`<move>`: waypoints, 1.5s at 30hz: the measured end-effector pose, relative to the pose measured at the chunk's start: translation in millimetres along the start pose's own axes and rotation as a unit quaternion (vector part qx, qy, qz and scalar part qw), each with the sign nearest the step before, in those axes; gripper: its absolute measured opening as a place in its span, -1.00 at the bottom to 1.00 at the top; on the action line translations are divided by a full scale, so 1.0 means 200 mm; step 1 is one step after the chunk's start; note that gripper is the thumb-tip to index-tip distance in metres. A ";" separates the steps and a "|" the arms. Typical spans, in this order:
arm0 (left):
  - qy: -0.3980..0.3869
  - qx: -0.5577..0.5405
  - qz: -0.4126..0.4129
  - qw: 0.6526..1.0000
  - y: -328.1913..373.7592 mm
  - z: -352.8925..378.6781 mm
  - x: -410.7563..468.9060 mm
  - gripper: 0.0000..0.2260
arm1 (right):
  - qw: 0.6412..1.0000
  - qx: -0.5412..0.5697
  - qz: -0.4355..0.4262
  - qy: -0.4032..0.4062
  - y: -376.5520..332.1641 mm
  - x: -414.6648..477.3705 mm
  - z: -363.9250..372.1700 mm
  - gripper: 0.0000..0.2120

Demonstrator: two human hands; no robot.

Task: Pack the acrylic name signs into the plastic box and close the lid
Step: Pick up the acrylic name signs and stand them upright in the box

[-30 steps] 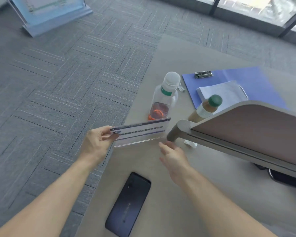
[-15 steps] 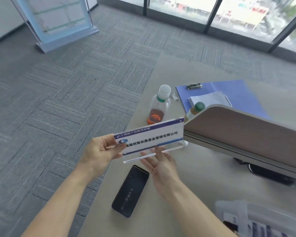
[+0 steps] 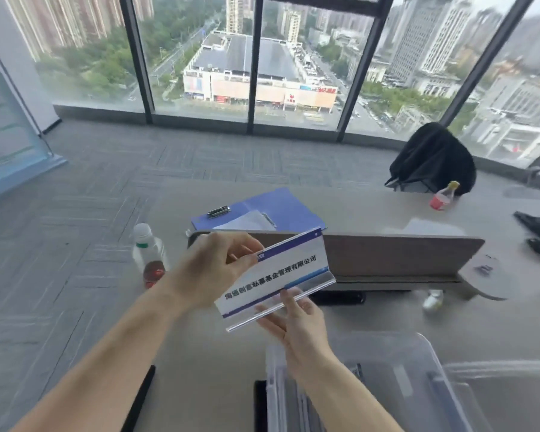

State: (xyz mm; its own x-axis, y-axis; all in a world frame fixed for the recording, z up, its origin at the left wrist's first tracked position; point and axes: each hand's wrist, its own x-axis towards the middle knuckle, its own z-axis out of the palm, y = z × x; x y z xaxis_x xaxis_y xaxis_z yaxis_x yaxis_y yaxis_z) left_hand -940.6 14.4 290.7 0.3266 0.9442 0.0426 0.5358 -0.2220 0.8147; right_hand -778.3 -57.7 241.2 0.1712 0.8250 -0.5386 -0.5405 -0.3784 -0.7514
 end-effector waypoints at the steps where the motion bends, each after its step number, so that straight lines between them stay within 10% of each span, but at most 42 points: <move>1: -0.007 0.012 0.010 1.000 0.11 0.08 0.03 -0.89 | 1.000 -0.006 -0.013 0.003 -0.07 -0.02 -0.10 -0.85; 18: -0.099 -0.190 -0.176 0.961 0.79 1.44 -0.03 -0.96 | 0.968 -0.215 -0.068 0.107 -0.63 -0.14 -1.62 -0.82; 45: -0.110 -0.023 -0.365 0.924 0.38 2.25 -0.34 -0.70 | 0.899 -0.378 0.200 0.089 0.25 0.27 -1.91 -0.63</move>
State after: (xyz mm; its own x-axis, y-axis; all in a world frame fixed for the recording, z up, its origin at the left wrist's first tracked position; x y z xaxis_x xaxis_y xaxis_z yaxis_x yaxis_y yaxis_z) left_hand -571.8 -175.7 90.0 0.0438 0.7653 -0.6421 0.6433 0.4701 0.6042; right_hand -481.5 -193.3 28.3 0.2528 0.5042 -0.8258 0.1153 -0.8631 -0.4917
